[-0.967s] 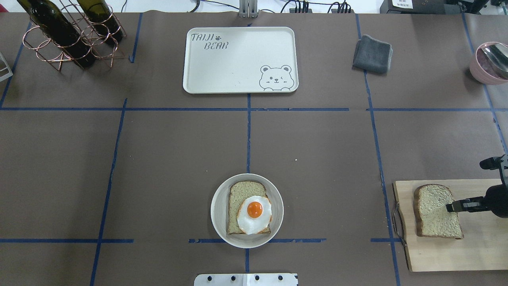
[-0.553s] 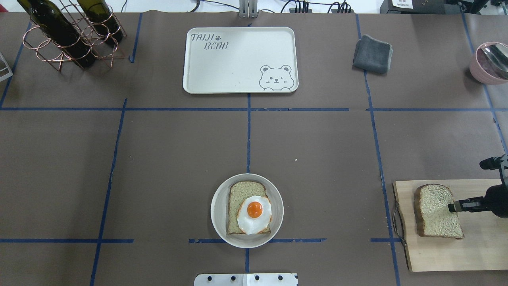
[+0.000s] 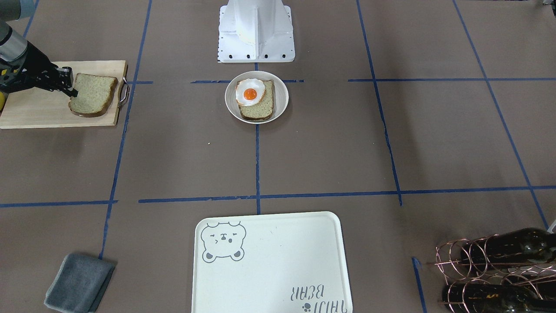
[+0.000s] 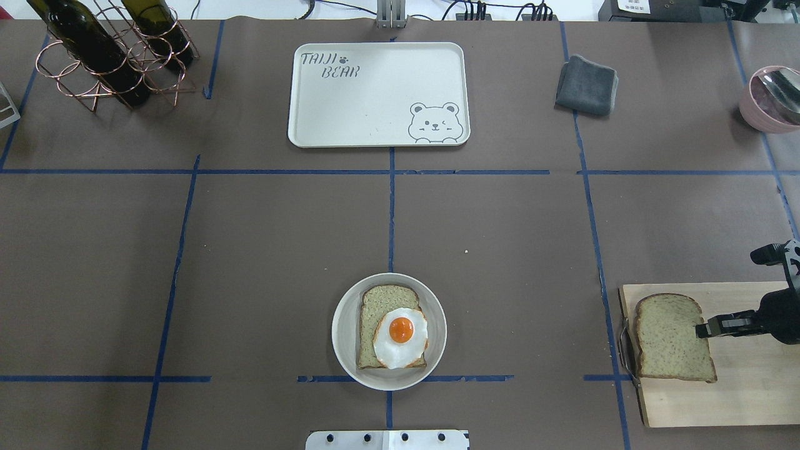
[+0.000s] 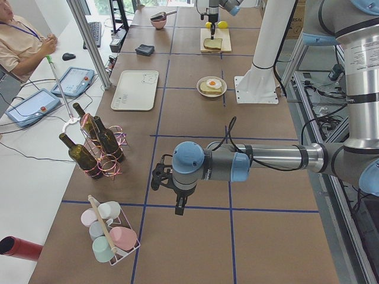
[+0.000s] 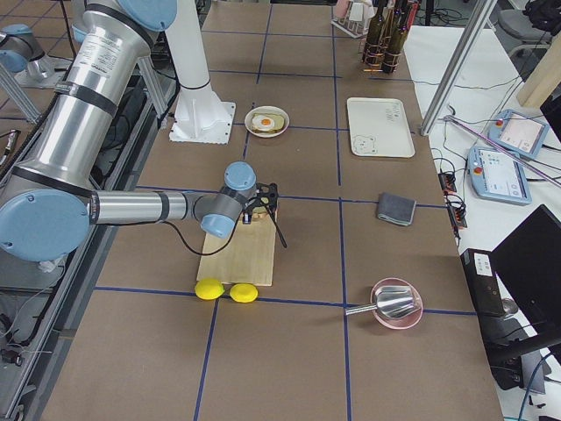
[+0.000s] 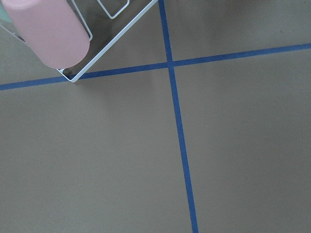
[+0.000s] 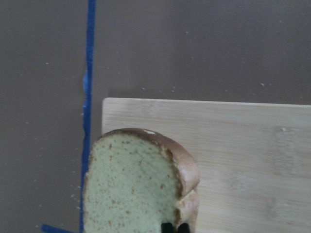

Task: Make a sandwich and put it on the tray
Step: 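Carry the bread slice with the right gripper and lay it on the egg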

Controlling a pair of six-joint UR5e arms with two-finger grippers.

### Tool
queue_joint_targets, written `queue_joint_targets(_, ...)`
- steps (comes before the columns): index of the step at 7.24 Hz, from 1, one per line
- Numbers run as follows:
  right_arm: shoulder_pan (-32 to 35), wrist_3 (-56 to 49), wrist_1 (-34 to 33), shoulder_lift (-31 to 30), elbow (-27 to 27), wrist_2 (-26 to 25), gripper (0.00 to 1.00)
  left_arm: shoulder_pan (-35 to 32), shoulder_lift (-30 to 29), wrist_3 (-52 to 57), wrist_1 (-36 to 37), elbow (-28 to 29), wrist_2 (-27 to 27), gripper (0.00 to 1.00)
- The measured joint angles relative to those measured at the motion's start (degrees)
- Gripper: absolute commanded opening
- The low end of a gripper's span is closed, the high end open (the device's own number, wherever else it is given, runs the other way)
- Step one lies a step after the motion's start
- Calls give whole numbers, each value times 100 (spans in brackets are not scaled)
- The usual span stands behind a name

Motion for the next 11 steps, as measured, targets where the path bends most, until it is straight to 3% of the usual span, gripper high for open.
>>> queue_joint_targets(2, 307, 602, -14, 568, 137, 552, 0, 0, -4, 0, 0, 0, -2, 100)
queue_joint_targets(6, 197, 1500, -698, 2650, -25, 624, 0, 0, -7, 0, 0, 0, -1, 100)
queue_joint_targets(7, -60, 1546, -936, 3096, -45, 442, 0, 0, -7, 0, 0, 0, -3, 100)
queue_joint_targets(9, -947, 1569, -1163, 3763, -178, -505, 0, 0, -2, 0, 0, 0, -2, 100)
queue_joint_targets(11, -1649, 1572, -1186, 4294, -643, -1376, 0, 0, 1, 0, 0, 0, -2, 100)
